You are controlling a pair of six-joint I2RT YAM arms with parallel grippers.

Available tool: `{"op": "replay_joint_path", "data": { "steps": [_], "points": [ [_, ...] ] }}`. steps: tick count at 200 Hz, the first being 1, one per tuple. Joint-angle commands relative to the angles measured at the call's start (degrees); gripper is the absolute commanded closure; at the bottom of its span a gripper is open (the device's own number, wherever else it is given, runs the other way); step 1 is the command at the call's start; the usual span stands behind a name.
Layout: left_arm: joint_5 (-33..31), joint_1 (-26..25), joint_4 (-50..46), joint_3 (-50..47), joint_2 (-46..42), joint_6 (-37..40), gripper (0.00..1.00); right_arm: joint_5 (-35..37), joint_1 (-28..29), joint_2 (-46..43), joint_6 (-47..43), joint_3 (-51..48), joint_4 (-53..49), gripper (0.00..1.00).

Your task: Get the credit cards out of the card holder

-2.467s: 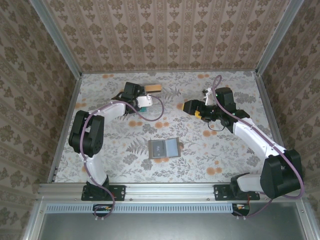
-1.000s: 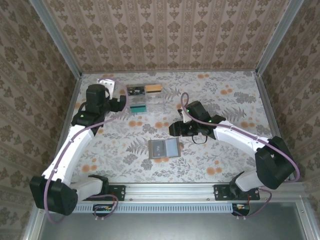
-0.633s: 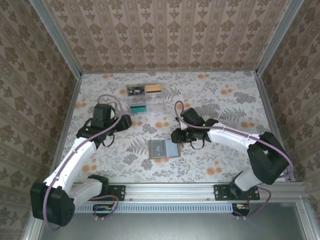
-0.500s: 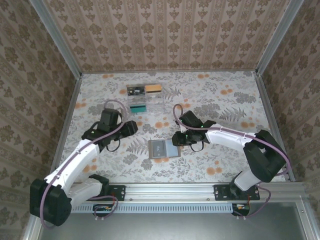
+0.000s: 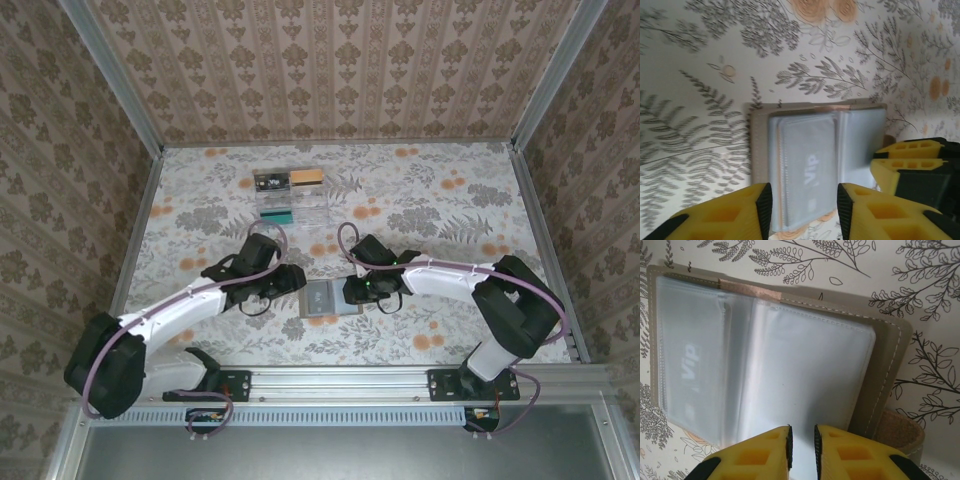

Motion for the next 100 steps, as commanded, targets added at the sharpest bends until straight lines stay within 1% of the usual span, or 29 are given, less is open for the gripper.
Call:
{"op": "replay_joint_path", "data": {
  "steps": [1,26,63,69,100],
  "points": [
    [3.7,-0.61,4.64,-0.4,2.04,-1.61,0.6,1.87,0.42,0.7,1.39,-0.95,0.31,0.78],
    [6.75,-0.83,6.12,-0.07,5.18,-1.65,0.64,1.8,0.58,0.64,1.6,-1.1,0.4,0.78],
    [8.91,-1.13,5.63,0.94,9.72,-1.23,0.66,1.88,0.69,0.52,1.85,-1.37,0.57,0.78],
    [9.34,-1.29,5.99,1.06,10.38,-1.22,0.68,1.88,0.64,0.52,1.83,-1.37,0.58,0.78],
    [10.09,-1.81,6.35,2.03,12.06,-0.88,0.69,1.95,0.73,0.42,1.88,-1.53,0.57,0.78]
  ]
}}
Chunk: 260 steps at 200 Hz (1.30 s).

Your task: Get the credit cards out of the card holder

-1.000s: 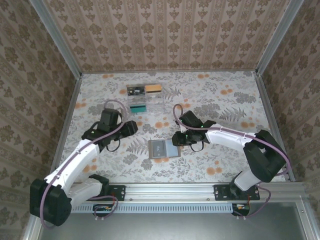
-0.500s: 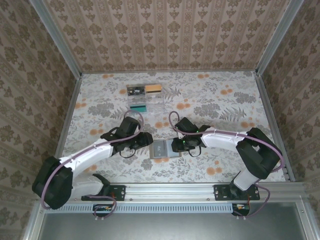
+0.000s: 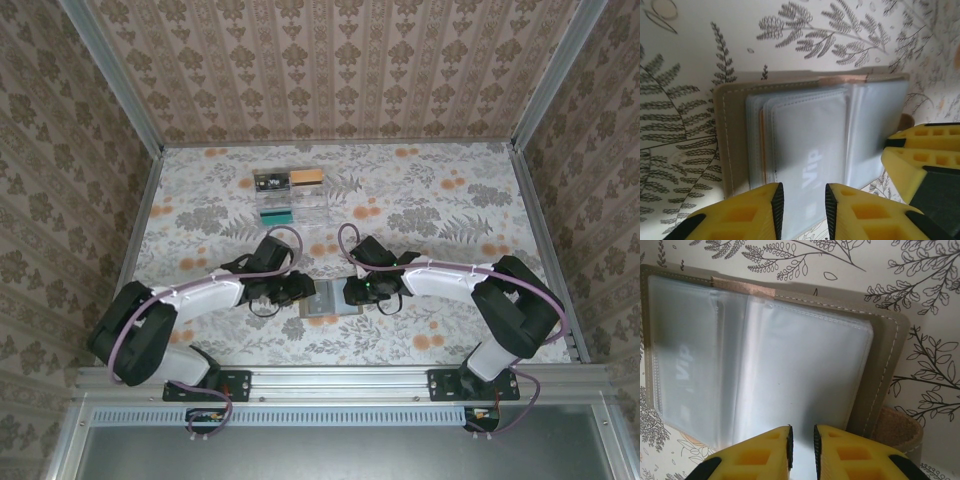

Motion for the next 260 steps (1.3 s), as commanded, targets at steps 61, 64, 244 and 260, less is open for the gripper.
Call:
{"op": "replay_joint_path", "data": {
  "steps": [61,64,244,260],
  "points": [
    [2.5,-0.81,0.34,2.08,3.18,0.3,0.71,1.68,0.65,0.36,1.13,-1.22,0.25,0.78],
    [2.53,-0.83,0.35,2.12,3.28,0.3,0.71,1.72,0.66,0.39,1.2,-1.22,0.29,0.77],
    [1.7,-2.16,-3.76,6.53,5.27,3.81,0.68,7.46,0.95,-5.41,0.44,0.69,-5.22,0.68],
    [0.84,-2.1,-5.53,6.95,4.69,4.3,0.68,9.22,0.88,-7.2,-0.26,0.89,-7.15,0.66]
  ]
}}
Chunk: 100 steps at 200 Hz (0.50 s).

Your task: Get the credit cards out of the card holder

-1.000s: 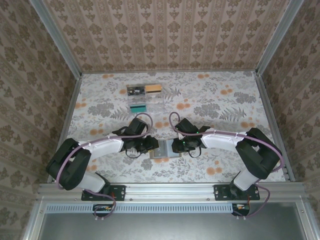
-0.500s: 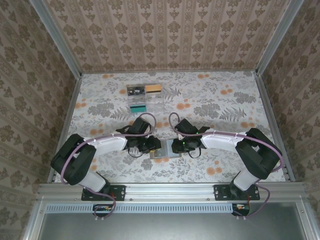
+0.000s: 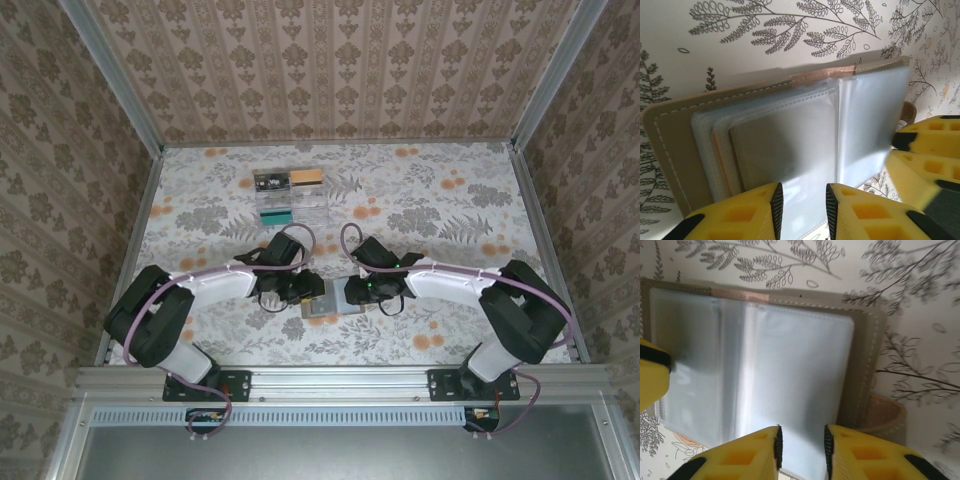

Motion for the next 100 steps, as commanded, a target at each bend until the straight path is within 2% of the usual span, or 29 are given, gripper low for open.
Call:
{"op": "replay_joint_path", "data": {
  "steps": [1,41,100],
  "points": [
    [-1.44,-0.29,-4.01,1.63,-1.86,2.07,0.68,4.88,0.36,-3.8,-1.1,1.2,-5.05,0.66],
    [-3.7,-0.31,-6.6,1.47,-4.57,2.38,0.68,4.41,0.32,-3.09,-1.25,-0.35,-5.0,0.63],
    [-3.63,-0.32,-6.92,1.16,-2.51,2.33,0.67,1.58,0.54,1.2,-0.1,-0.47,-1.46,0.63]
  ]
}}
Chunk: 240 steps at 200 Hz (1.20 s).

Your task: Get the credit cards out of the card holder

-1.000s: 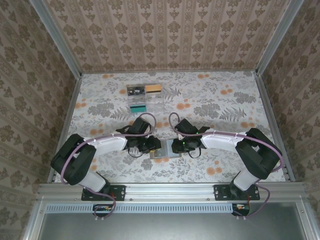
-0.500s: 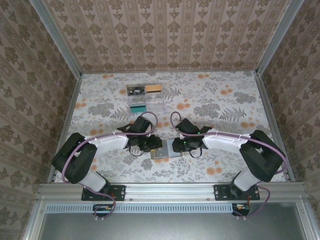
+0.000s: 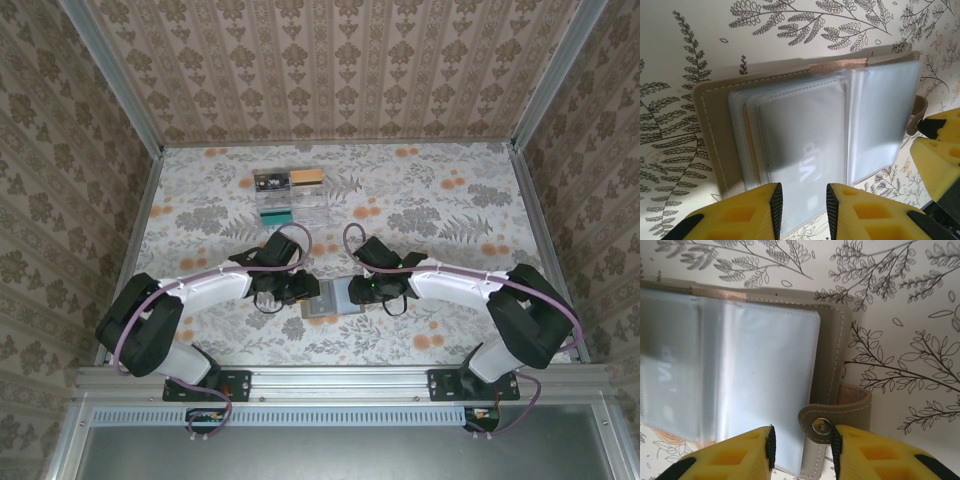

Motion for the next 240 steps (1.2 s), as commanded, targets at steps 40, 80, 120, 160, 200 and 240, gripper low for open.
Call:
{"op": "replay_joint_path", "data": {
  "steps": [40,80,120,160,200,240],
  "points": [
    [-0.55,-0.32,-1.67,0.9,2.19,1.24,0.67,-1.23,0.46,2.36,0.96,-0.65,1.51,0.63],
    [0.39,-0.34,-0.85,1.16,3.75,1.25,0.68,-1.5,0.53,2.71,0.96,-0.48,1.68,0.63],
    [2.41,-0.46,1.45,1.93,4.65,2.14,0.66,-1.77,0.55,3.15,1.3,-0.65,2.17,0.63],
    [4.07,-0.49,2.53,3.19,6.06,3.0,0.61,-1.68,0.63,3.11,1.48,-0.78,2.36,0.62],
    [5.05,-0.53,3.34,3.63,6.14,3.55,0.43,-1.51,0.57,3.12,1.53,-0.89,2.42,0.62],
    [6.64,-0.63,4.76,3.53,6.14,3.93,0.36,-1.54,0.57,3.38,1.67,-0.82,2.61,0.62]
  ]
}}
